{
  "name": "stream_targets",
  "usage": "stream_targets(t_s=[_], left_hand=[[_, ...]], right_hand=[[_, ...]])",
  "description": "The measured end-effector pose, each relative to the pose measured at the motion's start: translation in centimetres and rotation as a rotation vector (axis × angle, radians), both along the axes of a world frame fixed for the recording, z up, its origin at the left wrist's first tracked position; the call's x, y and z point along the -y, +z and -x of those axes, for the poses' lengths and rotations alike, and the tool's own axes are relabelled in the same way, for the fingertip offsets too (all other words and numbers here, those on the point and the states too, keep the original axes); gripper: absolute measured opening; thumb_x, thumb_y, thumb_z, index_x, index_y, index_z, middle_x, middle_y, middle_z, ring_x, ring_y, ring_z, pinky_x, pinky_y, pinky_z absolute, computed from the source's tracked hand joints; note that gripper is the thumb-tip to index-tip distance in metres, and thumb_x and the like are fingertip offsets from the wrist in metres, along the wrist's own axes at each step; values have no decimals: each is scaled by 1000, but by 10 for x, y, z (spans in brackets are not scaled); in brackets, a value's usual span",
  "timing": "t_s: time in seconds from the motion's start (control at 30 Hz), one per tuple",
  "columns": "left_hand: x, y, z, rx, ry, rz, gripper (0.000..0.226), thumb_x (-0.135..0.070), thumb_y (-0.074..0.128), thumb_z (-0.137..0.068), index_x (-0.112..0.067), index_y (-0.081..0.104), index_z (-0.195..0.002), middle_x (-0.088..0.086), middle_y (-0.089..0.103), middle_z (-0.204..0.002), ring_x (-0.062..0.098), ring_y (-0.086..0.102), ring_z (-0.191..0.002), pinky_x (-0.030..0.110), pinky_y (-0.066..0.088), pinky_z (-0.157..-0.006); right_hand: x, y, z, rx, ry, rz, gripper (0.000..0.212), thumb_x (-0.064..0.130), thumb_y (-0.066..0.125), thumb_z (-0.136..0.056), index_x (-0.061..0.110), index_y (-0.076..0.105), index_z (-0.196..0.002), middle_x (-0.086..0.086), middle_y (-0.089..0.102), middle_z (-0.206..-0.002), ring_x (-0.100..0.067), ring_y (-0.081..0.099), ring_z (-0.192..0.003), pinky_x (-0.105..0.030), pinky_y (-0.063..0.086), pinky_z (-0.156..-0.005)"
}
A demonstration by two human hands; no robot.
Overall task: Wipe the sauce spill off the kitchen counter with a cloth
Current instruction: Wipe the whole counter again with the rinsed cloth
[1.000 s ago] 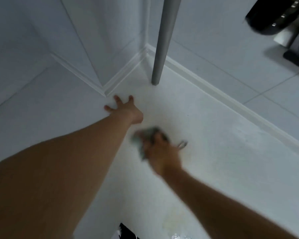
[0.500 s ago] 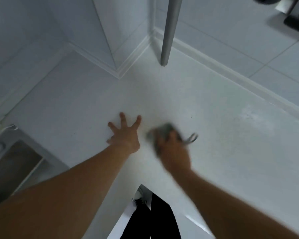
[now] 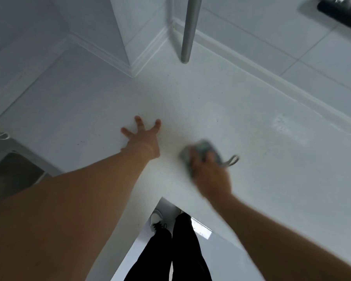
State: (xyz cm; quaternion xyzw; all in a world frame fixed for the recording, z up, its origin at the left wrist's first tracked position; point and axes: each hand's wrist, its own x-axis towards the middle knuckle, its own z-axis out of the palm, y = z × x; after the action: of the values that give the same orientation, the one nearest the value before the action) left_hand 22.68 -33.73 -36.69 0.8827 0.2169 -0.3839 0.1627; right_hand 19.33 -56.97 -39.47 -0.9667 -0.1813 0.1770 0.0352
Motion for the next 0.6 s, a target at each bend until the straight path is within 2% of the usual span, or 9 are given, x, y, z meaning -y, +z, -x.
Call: stream_targets(t_s=[0.07, 0.13, 0.23, 0.33, 0.37, 0.43, 0.5, 0.53, 0.6], left_hand=[[-1, 0, -2, -11, 3, 4, 111, -23, 74, -93, -60, -11, -153, 0, -41, -162, 60, -24, -145, 75, 30, -111], [1, 0, -1, -16, 6, 2, 112, -23, 74, -93, -60, -12, -154, 1, -41, -162, 61, -23, -145, 74, 30, -112], [1, -1, -4, -16, 1, -20, 110, -28, 73, -93, -57, -13, -155, 4, -39, -163, 64, -20, -144, 74, 30, -112], [5, -1, -6, -35, 43, -12, 98, -36, 64, -96, -55, -11, -157, 7, -35, -164, 63, -19, -145, 76, 17, -116], [7, -3, -3, 14, 120, -4, 87, -39, 58, -96, -56, -1, -158, 3, -28, -168, 58, -18, -149, 77, 12, -116], [16, -11, 4, 273, 301, -35, 60, -43, 51, -92, -56, 36, -149, -7, 2, -171, 41, -4, -156, 73, 4, -119], [39, -19, 7, 561, 344, -107, 44, -40, 47, -90, -47, 59, -132, -6, 25, -166, 29, 11, -155, 63, -1, -124], [52, -22, 3, 657, 351, -107, 41, -37, 45, -91, -42, 63, -128, -5, 31, -164, 27, 17, -154, 59, 0, -126], [75, -26, -24, 771, 399, -62, 45, -33, 39, -95, -36, 65, -131, -1, 36, -162, 26, 23, -152, 52, 5, -128]], right_hand=[[3, -3, 59, -107, 199, -124, 93, 22, 67, -85, 44, 20, -162, -15, 56, -116, -27, 57, -44, -34, 45, -37], [21, 1, 59, -200, 394, -160, 91, 32, 74, -87, 49, 23, -161, -10, 60, -112, -19, 46, -38, -24, 33, -37], [34, 1, -23, -74, 354, -70, 57, 32, 49, -105, 44, 28, -156, -10, 58, -129, -33, 67, -83, -30, 46, -62], [34, -3, -101, 59, -60, 15, 58, 38, 30, -110, 52, 5, -160, -18, 42, -154, -44, 62, -116, -48, 49, -86], [30, -1, -105, 69, -158, 53, 60, 37, 29, -111, 51, 0, -162, -16, 38, -158, -44, 60, -123, -49, 50, -91], [11, -1, -76, 127, -98, 34, 62, 29, 29, -110, 39, 7, -166, -15, 41, -155, -39, 59, -127, -46, 53, -93], [0, -1, -11, 48, 128, -39, 64, 23, 31, -105, 32, 15, -166, -16, 50, -141, -38, 70, -99, -44, 58, -72], [3, -3, 28, -52, 268, -33, 69, 22, 38, -100, 33, 15, -165, -16, 52, -135, -37, 71, -79, -41, 54, -58], [27, -12, 66, -160, 520, -37, 81, 27, 57, -90, 37, 23, -163, -15, 56, -127, -30, 65, -53, -35, 46, -45]])
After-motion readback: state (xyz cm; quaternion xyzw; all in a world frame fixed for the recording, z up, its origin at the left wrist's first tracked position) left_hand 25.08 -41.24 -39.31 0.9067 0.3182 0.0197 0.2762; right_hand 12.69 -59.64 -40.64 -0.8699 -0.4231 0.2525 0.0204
